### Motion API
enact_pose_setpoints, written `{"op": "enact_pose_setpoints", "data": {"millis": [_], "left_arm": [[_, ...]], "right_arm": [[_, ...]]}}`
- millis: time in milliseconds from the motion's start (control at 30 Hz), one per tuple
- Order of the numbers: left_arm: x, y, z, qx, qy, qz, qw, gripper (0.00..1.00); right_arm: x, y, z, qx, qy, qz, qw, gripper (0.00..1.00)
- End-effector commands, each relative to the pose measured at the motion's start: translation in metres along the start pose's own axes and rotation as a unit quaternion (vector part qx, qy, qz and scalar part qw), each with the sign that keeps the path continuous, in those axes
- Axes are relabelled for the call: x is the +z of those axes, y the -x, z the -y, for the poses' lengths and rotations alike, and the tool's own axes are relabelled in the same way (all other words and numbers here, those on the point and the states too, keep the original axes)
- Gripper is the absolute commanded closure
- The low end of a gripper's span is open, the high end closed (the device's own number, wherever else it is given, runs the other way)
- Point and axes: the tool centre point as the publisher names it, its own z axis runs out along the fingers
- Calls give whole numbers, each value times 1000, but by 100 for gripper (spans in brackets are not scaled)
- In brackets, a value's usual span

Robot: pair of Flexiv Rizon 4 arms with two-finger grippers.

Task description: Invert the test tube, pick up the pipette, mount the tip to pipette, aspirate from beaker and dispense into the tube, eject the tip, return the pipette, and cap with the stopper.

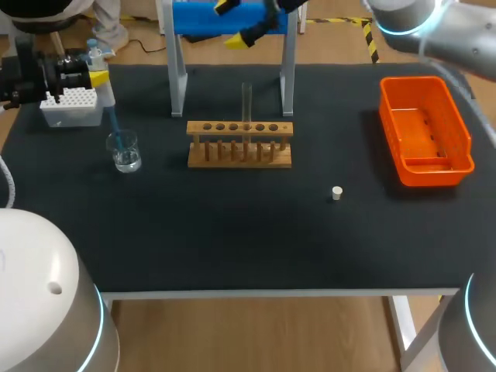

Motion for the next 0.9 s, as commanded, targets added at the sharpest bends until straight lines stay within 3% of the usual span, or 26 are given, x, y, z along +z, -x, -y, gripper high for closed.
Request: {"op": "enact_pose_setpoints", "data": {"millis": [33, 667, 900], "left_arm": [[0, 1, 0, 0, 0, -1, 1000, 100], [0, 1, 0, 0, 0, -1, 1000, 100], [0, 1, 0, 0, 0, -1, 1000, 100]], "right_arm": [[-10, -5, 1, 0, 0, 2, 1000, 0], [-10, -5, 1, 0, 0, 2, 1000, 0], [-1, -17, 53, 30, 1, -1, 1000, 0]]}}
